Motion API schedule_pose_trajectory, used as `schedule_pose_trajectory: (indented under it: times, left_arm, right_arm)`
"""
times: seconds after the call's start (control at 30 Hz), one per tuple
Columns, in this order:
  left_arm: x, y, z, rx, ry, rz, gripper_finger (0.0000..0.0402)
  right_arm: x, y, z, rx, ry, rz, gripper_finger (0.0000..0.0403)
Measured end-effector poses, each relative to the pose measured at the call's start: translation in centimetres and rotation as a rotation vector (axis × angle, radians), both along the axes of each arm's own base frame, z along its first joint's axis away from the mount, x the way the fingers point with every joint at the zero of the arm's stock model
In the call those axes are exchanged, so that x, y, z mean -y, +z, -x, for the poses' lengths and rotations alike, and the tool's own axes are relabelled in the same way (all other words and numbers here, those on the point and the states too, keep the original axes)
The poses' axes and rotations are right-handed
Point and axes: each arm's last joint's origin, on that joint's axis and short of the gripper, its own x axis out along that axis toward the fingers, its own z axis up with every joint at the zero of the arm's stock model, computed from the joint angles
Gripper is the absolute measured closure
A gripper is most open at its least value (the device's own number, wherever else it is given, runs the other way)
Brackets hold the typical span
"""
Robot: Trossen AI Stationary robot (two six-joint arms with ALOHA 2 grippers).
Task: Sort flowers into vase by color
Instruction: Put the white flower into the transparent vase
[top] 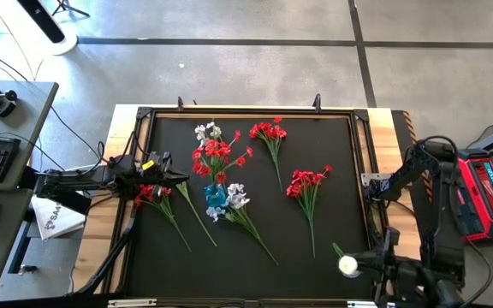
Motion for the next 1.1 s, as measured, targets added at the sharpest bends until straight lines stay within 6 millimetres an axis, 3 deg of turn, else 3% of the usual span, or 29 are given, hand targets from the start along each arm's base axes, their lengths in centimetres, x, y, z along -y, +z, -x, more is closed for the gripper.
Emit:
schedule_pose_trajectory:
  times: [0.3, 0.43, 0.7, 1.1]
  left_arm:
    - [0.0, 0.0, 0.0, 0.0, -0.001, 0.001, 0.0394]
    - [0.0, 0.0, 0.0, 0.0, -0.001, 0.001, 0.0394]
    - [0.0, 0.0, 0.0, 0.0, 0.0, 0.001, 0.0394]
    - [0.0, 0.0, 0.0, 0.0, 0.0, 0.0, 0.0394]
  right_arm:
    - [0.5, -2.2, 0.1, -0.001, -0.004, 0.018, 0.0403]
    - [0.2, -1.1, -0.1, 0.012, -0.023, 0.074, 0.0403]
    - [-0.2, 2.8, -0.3, 0.015, -0.014, -0.055, 0.0403]
    - [-1.3, 1.6, -0.6, 0.018, -0.011, -0.138, 0.0403]
